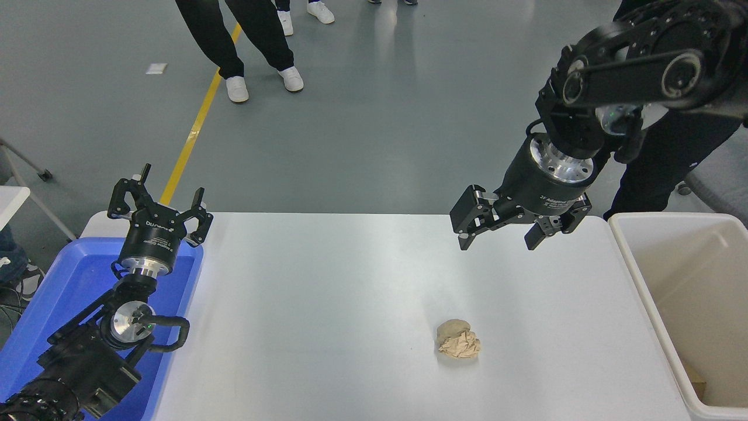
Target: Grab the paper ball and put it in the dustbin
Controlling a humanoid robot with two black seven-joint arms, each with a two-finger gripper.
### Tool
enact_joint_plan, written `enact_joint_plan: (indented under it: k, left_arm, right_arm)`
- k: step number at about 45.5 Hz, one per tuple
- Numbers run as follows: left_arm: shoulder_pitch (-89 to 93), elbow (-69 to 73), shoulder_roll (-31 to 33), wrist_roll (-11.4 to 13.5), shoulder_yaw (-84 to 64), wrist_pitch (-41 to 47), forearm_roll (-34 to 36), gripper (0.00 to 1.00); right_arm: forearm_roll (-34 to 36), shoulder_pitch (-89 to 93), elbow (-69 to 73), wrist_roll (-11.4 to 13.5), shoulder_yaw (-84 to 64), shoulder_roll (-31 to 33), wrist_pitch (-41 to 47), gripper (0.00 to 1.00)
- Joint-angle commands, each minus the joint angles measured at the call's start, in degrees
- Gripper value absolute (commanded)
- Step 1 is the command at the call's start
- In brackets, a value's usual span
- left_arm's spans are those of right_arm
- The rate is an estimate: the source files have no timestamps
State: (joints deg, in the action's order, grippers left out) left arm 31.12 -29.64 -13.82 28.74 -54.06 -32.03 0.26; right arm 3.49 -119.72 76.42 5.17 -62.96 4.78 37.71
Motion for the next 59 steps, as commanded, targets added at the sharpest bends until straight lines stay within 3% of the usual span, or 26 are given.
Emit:
enact_joint_plan:
  k: [1, 29, 59]
  left_arm:
    - [0.00, 0.02, 0.02, 0.00, 0.01, -0.05, 0.00, 0.98]
    - [0.00, 0.02, 0.02, 0.00, -0.08, -0.05, 0.00, 0.98]
    - [0.00, 0.02, -0.07, -0.09, -0.08, 0.04, 0.00, 0.98]
  right_arm:
    - [-0.41, 8.36, -3.99, 0.01, 0.03, -3.63, -7.30, 1.00]
    - [-0.41, 28.66, -16.56, 0.01, 0.91, -4.78, -12.57, 1.00]
    - [0.47, 37.54, -20.78, 0.01, 7.41, -4.78, -14.77, 1.00]
